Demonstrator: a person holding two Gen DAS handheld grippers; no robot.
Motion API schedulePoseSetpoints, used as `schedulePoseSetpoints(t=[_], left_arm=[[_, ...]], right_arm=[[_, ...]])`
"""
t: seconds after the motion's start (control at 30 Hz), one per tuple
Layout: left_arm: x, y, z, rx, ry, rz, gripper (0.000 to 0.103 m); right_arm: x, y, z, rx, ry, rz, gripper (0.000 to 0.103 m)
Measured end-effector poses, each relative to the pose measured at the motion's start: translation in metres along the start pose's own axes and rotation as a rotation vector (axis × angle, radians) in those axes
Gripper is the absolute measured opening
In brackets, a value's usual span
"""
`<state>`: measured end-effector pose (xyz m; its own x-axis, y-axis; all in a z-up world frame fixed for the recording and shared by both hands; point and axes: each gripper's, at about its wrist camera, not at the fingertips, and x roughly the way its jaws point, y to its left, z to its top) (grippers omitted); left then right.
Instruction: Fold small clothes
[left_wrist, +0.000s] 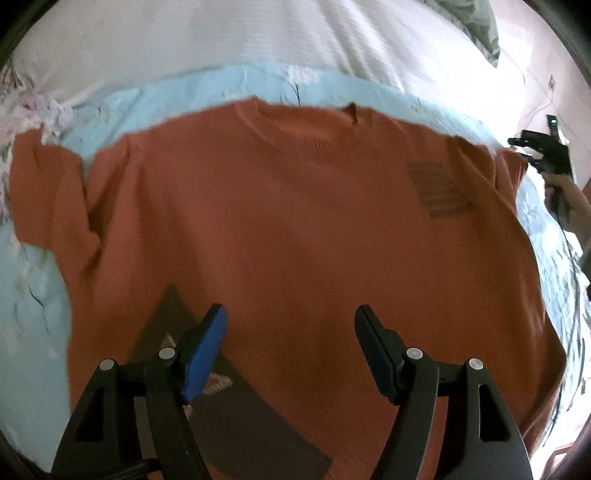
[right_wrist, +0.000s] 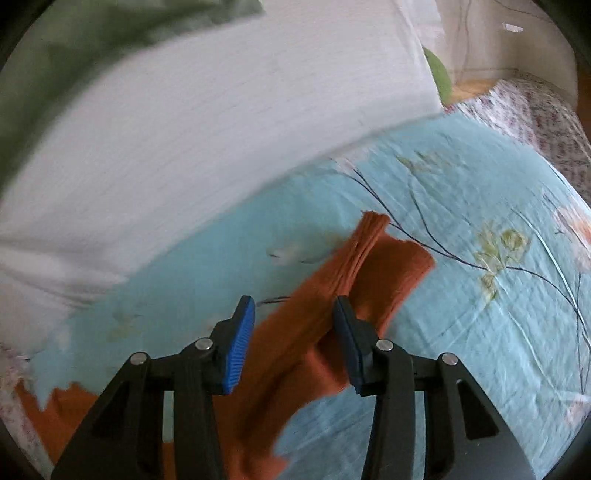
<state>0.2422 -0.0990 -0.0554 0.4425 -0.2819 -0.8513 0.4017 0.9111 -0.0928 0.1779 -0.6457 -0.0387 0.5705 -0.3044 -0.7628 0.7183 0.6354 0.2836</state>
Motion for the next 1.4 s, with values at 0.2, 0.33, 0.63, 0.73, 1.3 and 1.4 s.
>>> schedulePoseSetpoints(t=[0.2, 0.33, 0.63, 0.73, 1.3, 1.4], left_arm=[[0.002, 0.012, -0.015, -0.043, 0.029, -0.009, 0.072], [-0.005, 0.017, -0.024, -0.071, 0.033, -0.019, 0.072], [-0.012, 0.017, -0.039, -0.085, 0.045, -0.029, 0.072], [-0.016, 0.019, -0.042, -0.097, 0.04, -0.048, 0.072], [-0.055, 0.059, -0.067, -0.224, -0.035, -0.124, 0.072], [-0.052, 0.07, -0.069, -0.252, -0.027, -0.147, 0.072]], right_arm=[[-0.011, -0.015, -0.012, 0.054, -0.041, -0.024, 0.037], [-0.005, -0.02, -0.009, 0.077, -0.006, 0.024, 0.037], [-0.022, 0.017, -0.018, -0.004, -0.02, 0.276, 0.005], [-0.051, 0.059, -0.04, -0.108, -0.012, 0.418, 0.005], [-0.092, 0.312, -0.27, -0.459, 0.356, 0.894, 0.006], [-0.076, 0.325, -0.307, -0.485, 0.47, 0.898, 0.007]])
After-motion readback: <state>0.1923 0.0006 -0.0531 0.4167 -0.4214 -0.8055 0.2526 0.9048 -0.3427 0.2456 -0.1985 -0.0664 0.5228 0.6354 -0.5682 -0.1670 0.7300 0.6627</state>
